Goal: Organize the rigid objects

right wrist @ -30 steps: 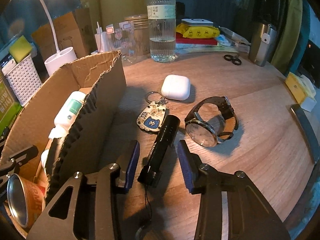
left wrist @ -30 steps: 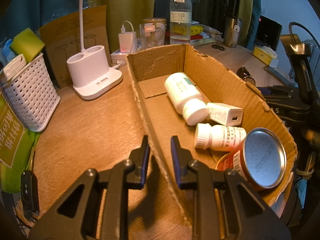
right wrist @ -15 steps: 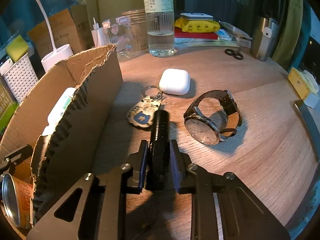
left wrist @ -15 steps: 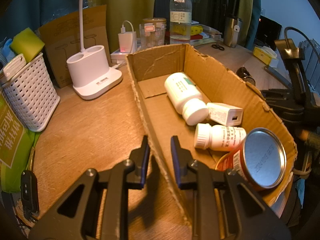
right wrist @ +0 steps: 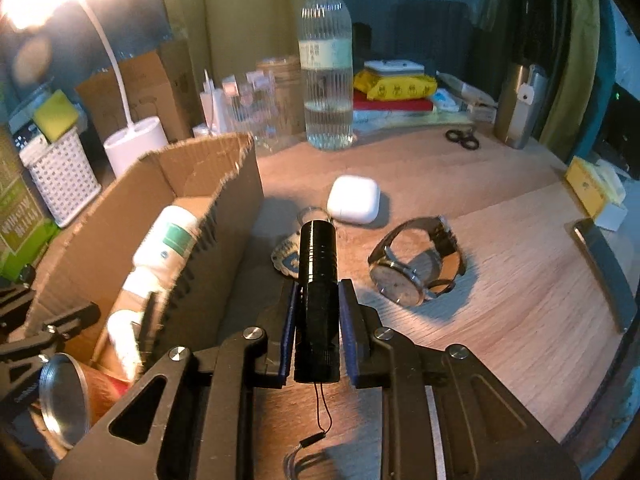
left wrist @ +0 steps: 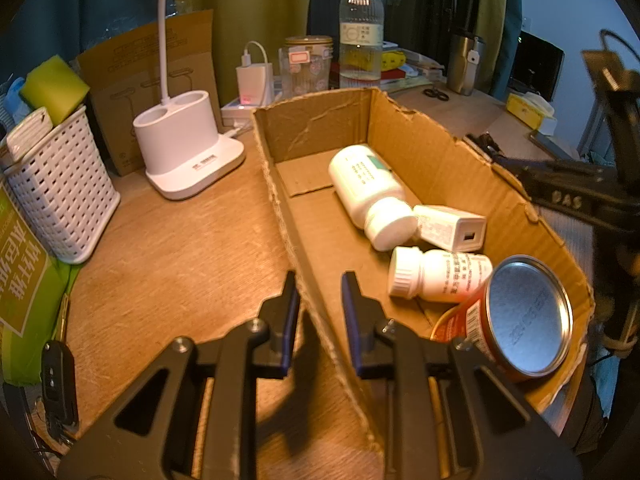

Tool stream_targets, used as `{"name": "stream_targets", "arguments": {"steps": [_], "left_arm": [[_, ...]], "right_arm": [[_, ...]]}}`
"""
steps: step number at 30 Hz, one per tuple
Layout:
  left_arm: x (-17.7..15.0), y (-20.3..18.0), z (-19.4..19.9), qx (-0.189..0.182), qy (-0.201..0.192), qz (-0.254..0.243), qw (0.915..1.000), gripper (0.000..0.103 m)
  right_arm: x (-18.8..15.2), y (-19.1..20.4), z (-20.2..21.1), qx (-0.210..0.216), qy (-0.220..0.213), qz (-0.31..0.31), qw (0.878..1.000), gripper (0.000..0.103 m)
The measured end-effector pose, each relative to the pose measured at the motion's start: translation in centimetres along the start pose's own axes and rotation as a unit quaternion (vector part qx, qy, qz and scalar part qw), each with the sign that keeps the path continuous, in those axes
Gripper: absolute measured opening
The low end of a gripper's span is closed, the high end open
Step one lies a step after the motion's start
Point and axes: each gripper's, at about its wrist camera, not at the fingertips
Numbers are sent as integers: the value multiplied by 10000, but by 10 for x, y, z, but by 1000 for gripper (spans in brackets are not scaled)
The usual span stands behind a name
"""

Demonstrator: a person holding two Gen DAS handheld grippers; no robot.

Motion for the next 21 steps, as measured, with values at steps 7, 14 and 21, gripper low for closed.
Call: {"name": "stream_targets", "arguments": {"steps": [7,14,21], "left_arm": [[0,0,0,-1,1,1,10000,22],[0,0,0,-2,1,2,10000,22],[0,0,0,-2,2,1,10000,22]], "right_arm": [[8,12,35,161,-392,77,9991,22],[11,31,67,328,-706,256,9966,22],[14,44,91,459,-960,394,9935,22]]}}
Point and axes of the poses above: each gripper's, at about its wrist camera, not at the fingertips, and z roughly against the way its jaws point, y to its left, x to its top, and after that the axes turned 12 degrees about -z, right-handed
